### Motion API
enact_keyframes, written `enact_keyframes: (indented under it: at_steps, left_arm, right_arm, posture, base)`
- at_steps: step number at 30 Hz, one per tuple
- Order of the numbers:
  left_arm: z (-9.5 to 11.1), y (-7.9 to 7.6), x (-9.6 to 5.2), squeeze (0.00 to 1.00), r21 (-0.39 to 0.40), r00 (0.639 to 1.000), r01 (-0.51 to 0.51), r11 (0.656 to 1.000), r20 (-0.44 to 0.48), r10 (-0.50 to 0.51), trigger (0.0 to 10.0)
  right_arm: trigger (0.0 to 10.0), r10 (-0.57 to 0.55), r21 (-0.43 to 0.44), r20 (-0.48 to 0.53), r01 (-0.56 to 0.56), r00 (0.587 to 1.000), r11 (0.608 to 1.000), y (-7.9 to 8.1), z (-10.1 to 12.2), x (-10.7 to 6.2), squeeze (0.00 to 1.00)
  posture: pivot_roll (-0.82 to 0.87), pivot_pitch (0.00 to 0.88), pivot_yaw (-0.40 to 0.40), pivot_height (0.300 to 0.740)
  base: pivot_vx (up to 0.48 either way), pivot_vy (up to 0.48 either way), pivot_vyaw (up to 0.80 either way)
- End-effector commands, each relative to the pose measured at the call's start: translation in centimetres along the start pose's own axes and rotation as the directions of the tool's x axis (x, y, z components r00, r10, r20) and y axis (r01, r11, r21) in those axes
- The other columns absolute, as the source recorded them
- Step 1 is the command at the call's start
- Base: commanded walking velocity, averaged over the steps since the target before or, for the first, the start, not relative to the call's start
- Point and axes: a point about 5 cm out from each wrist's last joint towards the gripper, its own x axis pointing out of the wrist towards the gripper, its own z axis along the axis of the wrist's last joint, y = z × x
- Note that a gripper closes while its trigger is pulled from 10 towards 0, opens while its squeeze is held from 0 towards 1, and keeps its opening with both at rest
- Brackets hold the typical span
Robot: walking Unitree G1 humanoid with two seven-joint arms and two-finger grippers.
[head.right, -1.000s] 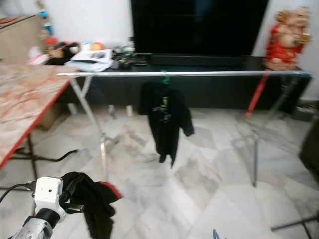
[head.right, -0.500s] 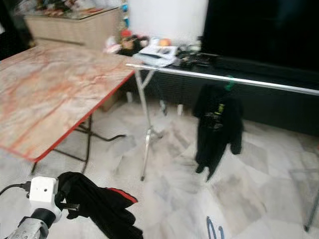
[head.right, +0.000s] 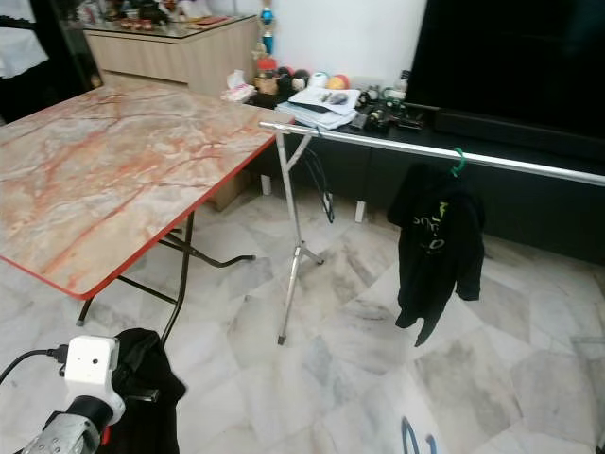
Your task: Hang hanger
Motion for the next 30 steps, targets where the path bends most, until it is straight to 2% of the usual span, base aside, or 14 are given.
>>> enact_keyframes:
  at_steps: [1, 14, 30]
  left_arm:
    - [0.63, 0.22, 0.04, 0.00, 0.018, 1.000, -0.002, 1.000, 0.016, 0.002, 10.0]
    - [0.59, 0.07, 0.13, 0.00, 0.018, 1.000, -0.001, 1.000, 0.009, 0.000, 10.0]
    - [0.72, 0.13, 0.15, 0.00, 0.013, 1.000, -0.004, 1.000, 0.010, 0.003, 10.0]
  right_arm:
    - [10.0, -0.007, 0.027, 0.014, 0.007, 1.000, 1.000, 0.18, 0.57, 0.18, 0.00]
    - [10.0, -0.022, 0.067, 0.016, 0.021, 1.000, 0.998, 0.00, 0.99, 0.33, 0.00]
    - [10.0, -0.013, 0.061, 0.017, 0.012, 1.000, 0.998, 0.27, 1.14, 0.40, 0.00]
  posture:
    - [0.17, 0.056, 0.011, 0.740]
    - [0.17, 0.055, 0.010, 0.740]
    - [0.17, 0.056, 0.013, 0.740]
  base:
    - [0.000, 0.334, 0.00]
    - [0.000, 0.371, 0.00]
    - [0.000, 0.412, 0.00]
